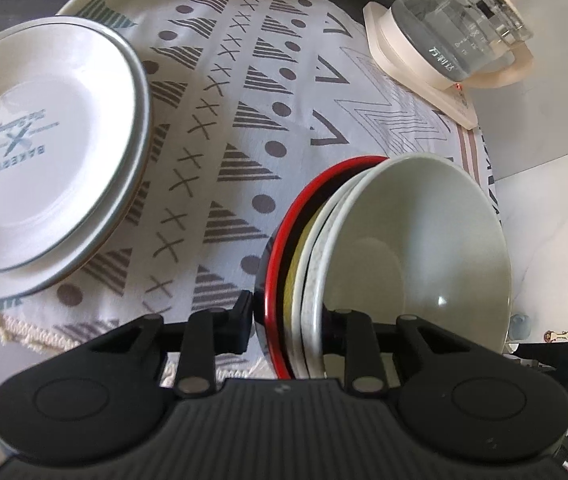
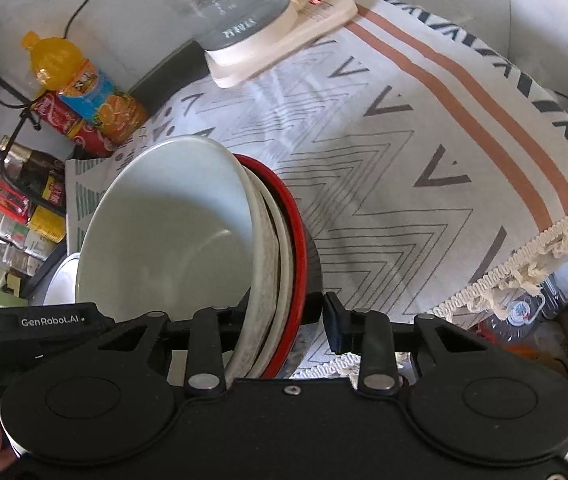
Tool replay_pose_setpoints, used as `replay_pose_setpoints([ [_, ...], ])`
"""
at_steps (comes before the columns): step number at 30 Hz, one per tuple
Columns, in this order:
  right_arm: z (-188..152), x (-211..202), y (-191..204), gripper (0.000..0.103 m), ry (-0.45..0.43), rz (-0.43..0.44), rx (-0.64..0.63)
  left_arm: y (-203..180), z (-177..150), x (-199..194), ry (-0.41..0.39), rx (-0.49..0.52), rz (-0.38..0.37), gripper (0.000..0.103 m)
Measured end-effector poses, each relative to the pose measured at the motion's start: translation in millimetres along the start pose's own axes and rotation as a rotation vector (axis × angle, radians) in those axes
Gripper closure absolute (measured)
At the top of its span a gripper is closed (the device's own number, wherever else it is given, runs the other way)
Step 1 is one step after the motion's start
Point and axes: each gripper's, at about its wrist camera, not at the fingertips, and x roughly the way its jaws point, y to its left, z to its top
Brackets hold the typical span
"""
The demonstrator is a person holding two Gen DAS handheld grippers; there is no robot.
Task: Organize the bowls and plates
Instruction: 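Lift the red bowl stack with both grippers and carry it over the plates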
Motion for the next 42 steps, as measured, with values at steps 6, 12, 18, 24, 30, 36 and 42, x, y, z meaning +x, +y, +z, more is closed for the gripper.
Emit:
replay_pose_setpoints([
  [6, -4.4, -11.3, 8.4, 0.071, -0.023, 0.030, -0.025, 5.1, -11.7, -21.2, -0.050, -0.017, -0.006, 0.077],
  [12, -0.4, -24.6, 29.2, 0.071, -0.038, 0.070, -0.081, 10.9, -16.9, -51.6, -0.109, -0.055, -0.007, 0.077],
  [18, 3.6, -32.5, 54.3, 0.071, -0.047, 0.105, -0.141, 23.1, -14.5, -79.5, -0.159, -0.096, -0.011, 0.077],
  [24, 5.4, -30.9, 82.4, 0.071, -0.047, 0.122, -0.183, 38.2, -4.3, -96.6, -0.189, -0.120, -0.013, 0.077],
  [30, 3.5, -26.5, 111.8, 0.071, -0.060, 0.129, -0.203, 56.9, 16.0, -113.1, -0.211, -0.108, -0.017, 0.077],
  [36, -3.7, -14.5, 147.1, 0.071, -0.065, 0.126, -0.217, 87.1, 40.2, -126.2, -0.218, -0.092, -0.020, 0.077],
  [42, -12.1, 4.5, 179.8, 0.071, -0.046, 0.127, -0.215, 120.7, 63.1, -135.4, -0.208, -0.079, -0.016, 0.076],
])
